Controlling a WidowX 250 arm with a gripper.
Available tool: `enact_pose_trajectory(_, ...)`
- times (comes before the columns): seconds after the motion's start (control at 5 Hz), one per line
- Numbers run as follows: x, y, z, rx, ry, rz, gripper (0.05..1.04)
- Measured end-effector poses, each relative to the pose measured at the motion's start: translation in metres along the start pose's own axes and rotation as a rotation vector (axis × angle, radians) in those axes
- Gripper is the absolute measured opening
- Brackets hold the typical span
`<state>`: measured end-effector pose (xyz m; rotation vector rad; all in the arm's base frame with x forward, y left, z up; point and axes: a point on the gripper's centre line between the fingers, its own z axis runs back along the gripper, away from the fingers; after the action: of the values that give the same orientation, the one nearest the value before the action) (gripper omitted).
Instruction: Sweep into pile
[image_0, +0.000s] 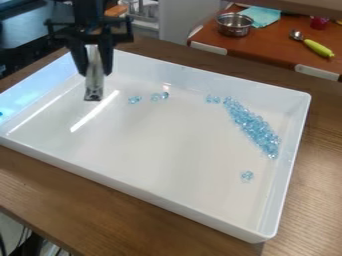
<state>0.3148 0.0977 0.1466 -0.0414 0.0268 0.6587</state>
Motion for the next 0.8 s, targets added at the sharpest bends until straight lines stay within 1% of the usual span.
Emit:
enact_pose_trajectory(0.2, 0.013, 0.006, -0.02, 0.049, -0.005, -0.034, 0.366)
enact_pose_trajectory(0.4, 0.02, 0.008, -0.045, 0.1, 0.024, -0.021, 0.366)
enact_pose_trajectory(0.6, 0.026, 0.002, -0.055, 0.139, 0.023, -0.035, 0.367)
enact_pose_trajectory(0.8, 0.028, -0.004, -0.059, 0.162, 0.018, -0.055, 0.366)
